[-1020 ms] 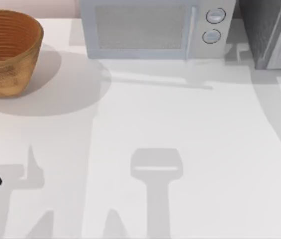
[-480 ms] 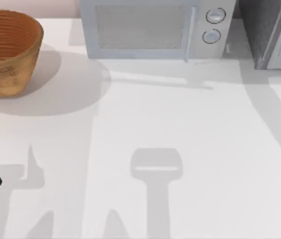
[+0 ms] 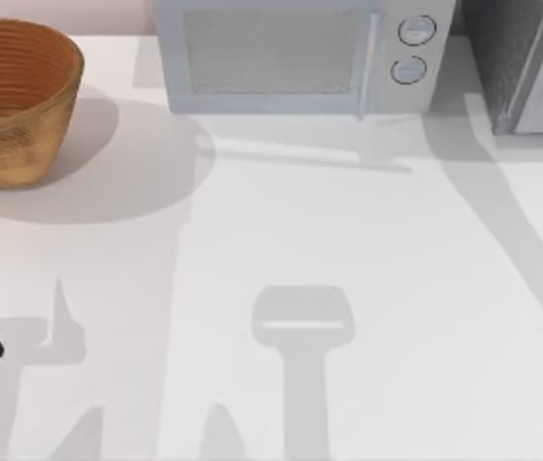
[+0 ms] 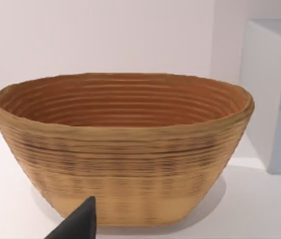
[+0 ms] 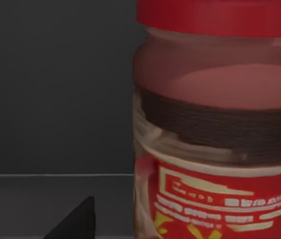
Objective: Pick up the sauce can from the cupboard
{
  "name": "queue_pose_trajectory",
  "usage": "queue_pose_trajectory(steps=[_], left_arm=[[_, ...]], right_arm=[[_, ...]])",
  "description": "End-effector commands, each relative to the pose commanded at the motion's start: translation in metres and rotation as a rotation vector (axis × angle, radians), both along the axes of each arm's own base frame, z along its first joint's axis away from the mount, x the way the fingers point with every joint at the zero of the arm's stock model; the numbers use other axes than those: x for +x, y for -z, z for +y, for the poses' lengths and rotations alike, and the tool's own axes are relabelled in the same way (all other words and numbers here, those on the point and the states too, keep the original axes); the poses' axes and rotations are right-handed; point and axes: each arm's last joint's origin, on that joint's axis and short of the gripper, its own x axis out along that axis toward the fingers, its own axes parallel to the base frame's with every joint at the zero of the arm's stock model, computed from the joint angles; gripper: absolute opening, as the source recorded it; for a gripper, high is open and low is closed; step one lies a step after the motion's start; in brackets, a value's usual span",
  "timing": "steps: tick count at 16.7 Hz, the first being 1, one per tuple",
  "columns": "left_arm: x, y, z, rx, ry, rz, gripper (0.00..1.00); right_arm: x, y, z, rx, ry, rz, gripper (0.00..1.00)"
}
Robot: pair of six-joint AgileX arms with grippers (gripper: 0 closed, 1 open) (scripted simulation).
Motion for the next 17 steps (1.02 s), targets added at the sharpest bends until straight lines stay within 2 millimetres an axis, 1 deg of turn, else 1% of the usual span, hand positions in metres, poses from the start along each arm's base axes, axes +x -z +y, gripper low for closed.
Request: queue_pose_trajectory(steps=[3, 5, 11, 13, 17], left_arm=[[0.0, 0.0, 0.0, 0.0, 0.0, 0.0, 1.0], [0.0, 0.0, 0.0, 0.0, 0.0, 0.0, 1.0], [0.0, 0.0, 0.0, 0.0, 0.0, 0.0, 1.0], [0.0, 0.0, 0.0, 0.0, 0.0, 0.0, 1.0], [0.0, 0.0, 0.0, 0.0, 0.0, 0.0, 1.0]], right_arm=[[0.001, 0.001, -0.001, -0.001, 0.002, 0.004, 1.0], [0.008, 0.0, -0.001, 0.0, 0.0, 0.001, 1.0], [0.048, -0.001, 0.0, 0.0, 0.0, 0.0, 1.0], [0.058, 0.0, 0.0, 0.0, 0.0, 0.0, 1.0], [0.06, 0.0, -0.001, 0.0, 0.0, 0.0, 1.0]])
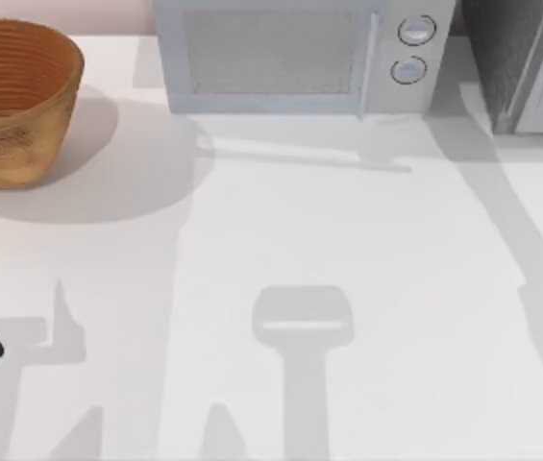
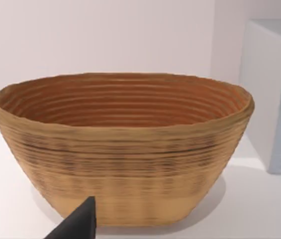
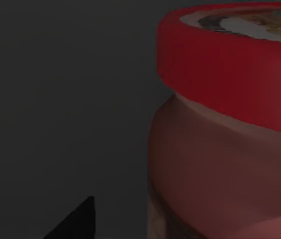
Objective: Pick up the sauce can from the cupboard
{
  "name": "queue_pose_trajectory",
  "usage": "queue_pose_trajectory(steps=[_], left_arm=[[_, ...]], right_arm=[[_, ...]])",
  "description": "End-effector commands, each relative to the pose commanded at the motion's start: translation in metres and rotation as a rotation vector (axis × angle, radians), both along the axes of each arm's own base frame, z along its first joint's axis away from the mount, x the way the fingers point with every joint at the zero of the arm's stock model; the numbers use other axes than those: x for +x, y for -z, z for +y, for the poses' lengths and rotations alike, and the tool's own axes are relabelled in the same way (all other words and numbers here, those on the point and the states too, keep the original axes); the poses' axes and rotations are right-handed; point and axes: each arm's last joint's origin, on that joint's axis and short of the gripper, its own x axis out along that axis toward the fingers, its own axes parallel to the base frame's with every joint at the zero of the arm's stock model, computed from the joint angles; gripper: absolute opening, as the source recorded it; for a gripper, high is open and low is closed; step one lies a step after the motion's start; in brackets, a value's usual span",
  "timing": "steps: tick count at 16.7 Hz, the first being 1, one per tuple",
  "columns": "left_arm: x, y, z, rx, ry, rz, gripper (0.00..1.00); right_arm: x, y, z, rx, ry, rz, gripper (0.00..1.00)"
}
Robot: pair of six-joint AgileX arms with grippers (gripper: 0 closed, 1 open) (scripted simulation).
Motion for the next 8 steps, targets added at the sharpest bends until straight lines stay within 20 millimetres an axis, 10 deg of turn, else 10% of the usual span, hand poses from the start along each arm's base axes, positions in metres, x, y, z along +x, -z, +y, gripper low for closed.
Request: queue_pose_trajectory(steps=[8], left_arm=[[0.0, 0.0, 0.0, 0.0, 0.0, 0.0, 1.0]], right_arm=[[0.0, 0.0, 0.0, 0.0, 0.0, 0.0, 0.47]])
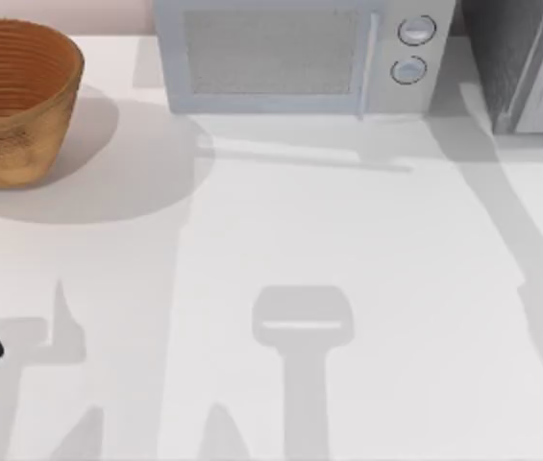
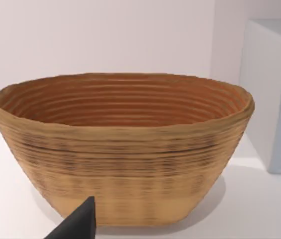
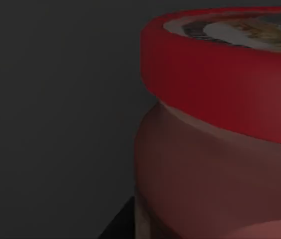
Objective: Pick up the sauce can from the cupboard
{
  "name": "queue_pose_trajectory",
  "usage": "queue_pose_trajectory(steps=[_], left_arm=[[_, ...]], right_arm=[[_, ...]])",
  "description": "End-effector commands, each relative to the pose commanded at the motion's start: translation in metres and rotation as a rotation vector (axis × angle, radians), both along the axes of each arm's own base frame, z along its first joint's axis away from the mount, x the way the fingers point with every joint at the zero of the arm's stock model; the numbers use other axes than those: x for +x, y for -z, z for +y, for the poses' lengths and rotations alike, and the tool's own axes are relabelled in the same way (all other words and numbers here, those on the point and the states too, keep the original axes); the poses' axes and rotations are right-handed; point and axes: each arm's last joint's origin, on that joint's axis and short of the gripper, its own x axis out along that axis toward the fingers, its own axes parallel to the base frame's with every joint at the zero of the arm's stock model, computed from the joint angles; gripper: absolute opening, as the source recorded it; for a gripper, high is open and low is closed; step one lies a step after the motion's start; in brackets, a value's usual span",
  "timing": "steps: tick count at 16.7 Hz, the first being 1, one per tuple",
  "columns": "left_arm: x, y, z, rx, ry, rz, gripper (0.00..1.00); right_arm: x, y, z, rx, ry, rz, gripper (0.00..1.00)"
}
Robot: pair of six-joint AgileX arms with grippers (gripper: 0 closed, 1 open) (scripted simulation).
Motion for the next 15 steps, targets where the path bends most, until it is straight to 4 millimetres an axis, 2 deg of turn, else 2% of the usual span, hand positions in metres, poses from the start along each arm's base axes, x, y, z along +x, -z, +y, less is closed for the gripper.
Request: queue_pose_trajectory(steps=[6, 15], left_arm=[[0.0, 0.0, 0.0, 0.0, 0.0, 0.0, 1.0], [0.0, 0.0, 0.0, 0.0, 0.0, 0.0, 1.0]], right_arm=[[0.0, 0.0, 0.0, 0.0, 0.0, 0.0, 0.02], [-0.0004, -0.0001, 0.0007, 0.002, -0.002, 0.0, 0.0]])
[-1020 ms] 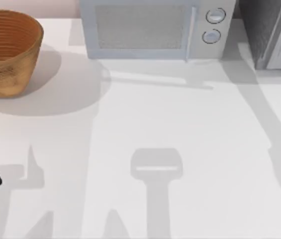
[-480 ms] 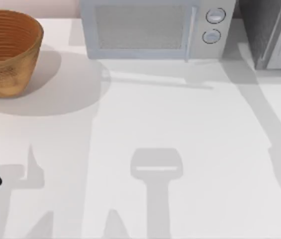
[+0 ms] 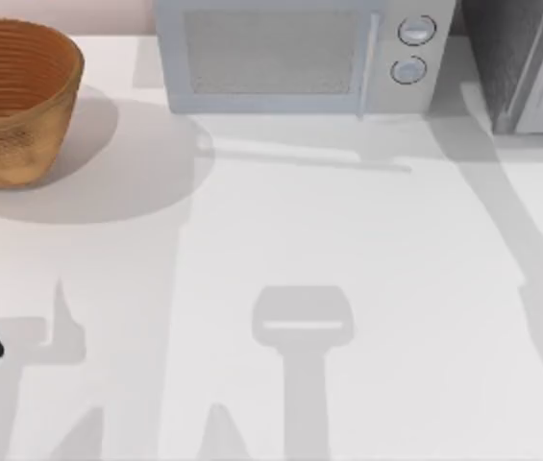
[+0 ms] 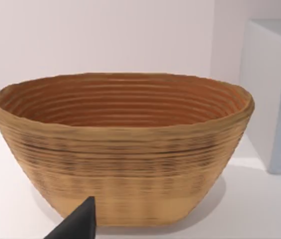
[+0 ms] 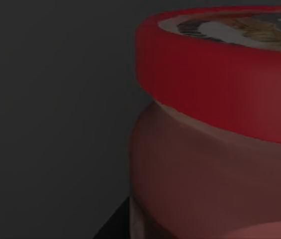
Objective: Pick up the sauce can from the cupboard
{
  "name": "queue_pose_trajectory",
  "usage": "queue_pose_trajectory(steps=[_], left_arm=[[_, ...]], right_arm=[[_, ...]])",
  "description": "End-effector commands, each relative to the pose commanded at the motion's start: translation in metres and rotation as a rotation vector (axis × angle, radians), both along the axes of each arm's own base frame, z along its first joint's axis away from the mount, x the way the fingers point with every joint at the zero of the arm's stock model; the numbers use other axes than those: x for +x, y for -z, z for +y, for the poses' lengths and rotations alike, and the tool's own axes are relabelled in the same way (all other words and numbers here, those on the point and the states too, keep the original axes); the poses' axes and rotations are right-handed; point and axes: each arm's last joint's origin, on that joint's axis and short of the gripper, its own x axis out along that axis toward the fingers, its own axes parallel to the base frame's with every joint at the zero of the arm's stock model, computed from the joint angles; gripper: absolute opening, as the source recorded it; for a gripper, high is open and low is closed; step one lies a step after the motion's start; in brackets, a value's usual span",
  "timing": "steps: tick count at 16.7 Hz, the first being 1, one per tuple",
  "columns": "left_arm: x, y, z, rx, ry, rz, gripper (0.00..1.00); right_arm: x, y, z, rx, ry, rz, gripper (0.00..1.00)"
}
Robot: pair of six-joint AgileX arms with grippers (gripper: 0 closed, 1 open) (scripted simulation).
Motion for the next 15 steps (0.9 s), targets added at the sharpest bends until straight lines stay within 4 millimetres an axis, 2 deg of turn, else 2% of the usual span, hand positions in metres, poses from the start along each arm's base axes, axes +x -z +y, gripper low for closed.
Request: queue_pose_trajectory(steps=[2, 4, 6, 9, 11, 13, 15], left_arm=[[0.0, 0.0, 0.0, 0.0, 0.0, 0.0, 1.0], [0.0, 0.0, 0.0, 0.0, 0.0, 0.0, 1.0], [0.0, 0.0, 0.0, 0.0, 0.0, 0.0, 1.0], [0.0, 0.0, 0.0, 0.0, 0.0, 0.0, 1.0], [0.0, 0.0, 0.0, 0.0, 0.0, 0.0, 1.0], [0.0, 0.0, 0.0, 0.0, 0.0, 0.0, 1.0], [0.0, 0.0, 0.0, 0.0, 0.0, 0.0, 1.0]], right_arm=[[-0.007, -0.003, 0.003, -0.002, 0.001, 0.003, 0.0], [-0.032, -0.014, 0.009, -0.006, 0.004, 0.007, 0.0], [-0.071, -0.031, 0.012, -0.004, 0.005, 0.002, 0.0], [-0.14, -0.054, 0.007, 0.006, 0.002, -0.013, 0.0], [-0.17, -0.059, 0.003, 0.003, 0.001, -0.006, 0.0], [-0.18, -0.06, 0.002, 0.0, 0.0, 0.0, 0.0], [-0.18, -0.06, 0.002, 0.0, 0.0, 0.0, 0.0]])
